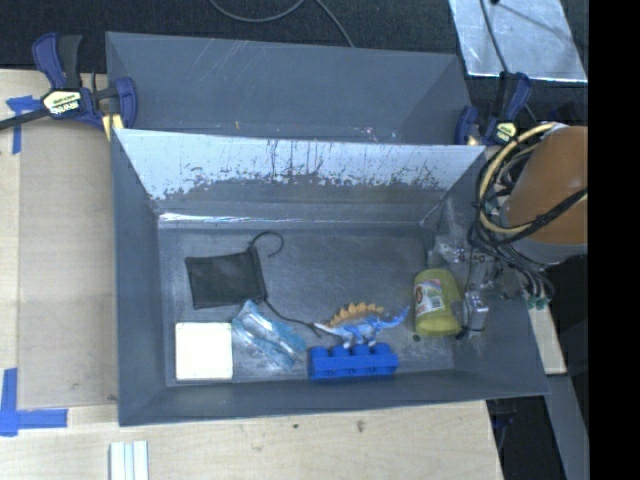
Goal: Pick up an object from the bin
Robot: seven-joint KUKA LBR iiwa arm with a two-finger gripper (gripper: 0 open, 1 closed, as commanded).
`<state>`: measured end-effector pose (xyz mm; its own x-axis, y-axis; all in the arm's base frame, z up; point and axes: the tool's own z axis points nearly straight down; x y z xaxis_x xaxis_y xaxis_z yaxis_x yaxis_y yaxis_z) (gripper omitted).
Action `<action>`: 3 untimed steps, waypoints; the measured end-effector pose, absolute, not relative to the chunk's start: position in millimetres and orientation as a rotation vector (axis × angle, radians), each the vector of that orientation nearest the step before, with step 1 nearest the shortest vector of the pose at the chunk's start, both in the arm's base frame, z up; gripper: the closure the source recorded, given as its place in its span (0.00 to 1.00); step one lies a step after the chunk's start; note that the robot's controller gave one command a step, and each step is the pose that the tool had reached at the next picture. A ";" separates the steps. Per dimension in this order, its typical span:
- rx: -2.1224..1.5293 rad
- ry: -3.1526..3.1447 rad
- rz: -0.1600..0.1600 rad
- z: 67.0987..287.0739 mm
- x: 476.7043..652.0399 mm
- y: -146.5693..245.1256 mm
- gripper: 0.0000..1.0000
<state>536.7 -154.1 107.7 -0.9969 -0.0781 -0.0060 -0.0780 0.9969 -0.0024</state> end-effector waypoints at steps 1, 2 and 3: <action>-0.382 3.113 -0.003 121.0 550.3 -158.7 0.00; -0.001 3.133 -0.004 69.1 551.9 -158.8 0.00; -0.733 3.048 0.013 70.0 564.1 -152.9 1.00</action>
Offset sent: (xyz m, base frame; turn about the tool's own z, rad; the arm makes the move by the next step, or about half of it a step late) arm 0.0145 -0.0038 -0.0377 0.0753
